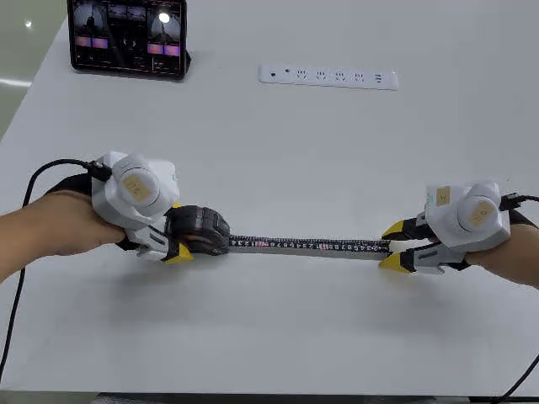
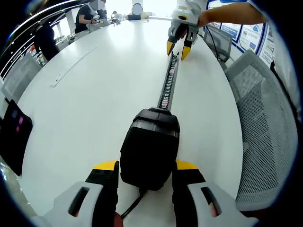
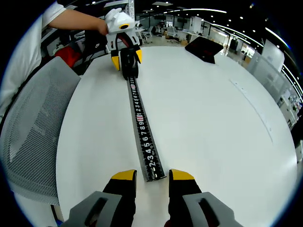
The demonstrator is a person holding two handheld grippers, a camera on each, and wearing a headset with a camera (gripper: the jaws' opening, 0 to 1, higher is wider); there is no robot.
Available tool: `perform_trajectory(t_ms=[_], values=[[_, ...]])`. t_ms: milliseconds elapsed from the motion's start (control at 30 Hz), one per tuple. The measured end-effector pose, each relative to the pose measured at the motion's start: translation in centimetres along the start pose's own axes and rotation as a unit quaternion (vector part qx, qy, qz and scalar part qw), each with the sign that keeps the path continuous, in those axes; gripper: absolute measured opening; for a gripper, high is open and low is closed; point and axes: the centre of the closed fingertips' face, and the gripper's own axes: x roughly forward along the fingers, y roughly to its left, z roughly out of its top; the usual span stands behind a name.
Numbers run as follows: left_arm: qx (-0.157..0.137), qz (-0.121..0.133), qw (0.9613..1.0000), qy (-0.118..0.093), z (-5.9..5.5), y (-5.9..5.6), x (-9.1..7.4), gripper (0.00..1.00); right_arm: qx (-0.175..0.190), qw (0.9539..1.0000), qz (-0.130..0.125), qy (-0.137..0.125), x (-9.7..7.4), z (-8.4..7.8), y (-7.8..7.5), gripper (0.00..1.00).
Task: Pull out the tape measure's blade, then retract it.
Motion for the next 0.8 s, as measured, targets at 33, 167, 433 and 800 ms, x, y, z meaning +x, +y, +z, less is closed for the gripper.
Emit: perform_trajectory(t_ms=[33, 167, 433, 800], values=[[-0.001, 0.001, 1.0, -0.001, 0.0, 0.0, -0.1, 0.42, 0.005, 1.0, 0.0, -0.006, -0.1, 0.2, 0.0, 0.24], [-0.007, 0.007, 0.9999, -0.006, -0.1, 0.2, -0.5, 0.43, 0.012, 0.9999, 0.0, -0.011, -0.1, 0.6, 0.4, 0.26], [-0.034, 0.02, 0.9987, -0.032, 0.2, 0.3, -1.6, 0.47, 0.044, 0.9982, -0.017, -0.036, -0.7, 1.6, 0.8, 0.3], [-0.067, 0.045, 0.9945, -0.067, 0.6, 0.4, -2.8, 0.51, 0.082, 0.9926, -0.056, -0.07, -2.0, 2.9, 1.4, 0.42]])
